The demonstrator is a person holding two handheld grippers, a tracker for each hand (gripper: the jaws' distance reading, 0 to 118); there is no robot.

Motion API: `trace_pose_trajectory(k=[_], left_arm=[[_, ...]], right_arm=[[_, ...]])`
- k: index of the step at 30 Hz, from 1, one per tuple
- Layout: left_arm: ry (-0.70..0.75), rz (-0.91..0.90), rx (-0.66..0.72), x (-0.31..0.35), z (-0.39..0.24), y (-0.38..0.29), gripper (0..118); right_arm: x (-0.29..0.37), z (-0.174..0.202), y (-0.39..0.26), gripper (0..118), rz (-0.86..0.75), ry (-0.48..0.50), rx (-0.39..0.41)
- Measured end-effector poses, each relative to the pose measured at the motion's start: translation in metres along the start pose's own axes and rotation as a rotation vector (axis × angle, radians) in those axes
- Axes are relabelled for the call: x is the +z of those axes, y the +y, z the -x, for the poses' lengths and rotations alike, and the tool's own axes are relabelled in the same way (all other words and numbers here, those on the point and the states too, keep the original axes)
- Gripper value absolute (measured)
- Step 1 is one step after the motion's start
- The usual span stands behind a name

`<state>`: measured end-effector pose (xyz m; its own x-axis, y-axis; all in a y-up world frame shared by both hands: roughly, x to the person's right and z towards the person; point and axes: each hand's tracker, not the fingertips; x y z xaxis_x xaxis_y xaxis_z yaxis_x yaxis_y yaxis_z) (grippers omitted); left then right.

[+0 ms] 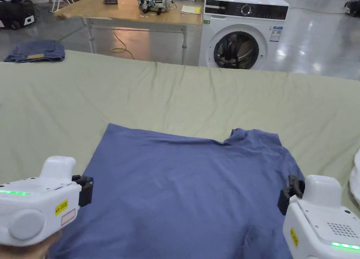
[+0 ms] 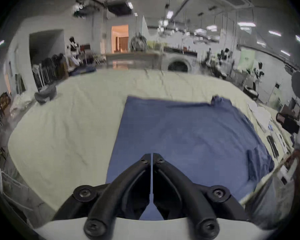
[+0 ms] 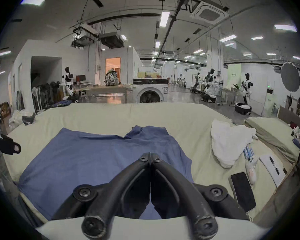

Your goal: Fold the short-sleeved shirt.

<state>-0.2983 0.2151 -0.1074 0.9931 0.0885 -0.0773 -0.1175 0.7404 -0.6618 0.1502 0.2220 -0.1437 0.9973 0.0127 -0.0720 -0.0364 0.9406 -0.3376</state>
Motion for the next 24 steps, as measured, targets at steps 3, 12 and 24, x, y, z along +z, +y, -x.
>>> trace_pose_trajectory(k=[3, 12, 24], left_arm=[[-0.008, 0.059, 0.026, 0.009, 0.025, -0.012, 0], [0.071, 0.281, 0.096, 0.015, 0.063, -0.06, 88], [0.166, 0.445, 0.027, -0.036, 0.048, -0.08, 59]], right_arm=[[0.0, -0.001, -0.004, 0, 0.004, -0.008, 0.017], [-0.005, -0.002, -0.019, 0, 0.079, 0.005, 0.022], [-0.005, -0.006, -0.026, 0, 0.145, -0.003, 0.041]])
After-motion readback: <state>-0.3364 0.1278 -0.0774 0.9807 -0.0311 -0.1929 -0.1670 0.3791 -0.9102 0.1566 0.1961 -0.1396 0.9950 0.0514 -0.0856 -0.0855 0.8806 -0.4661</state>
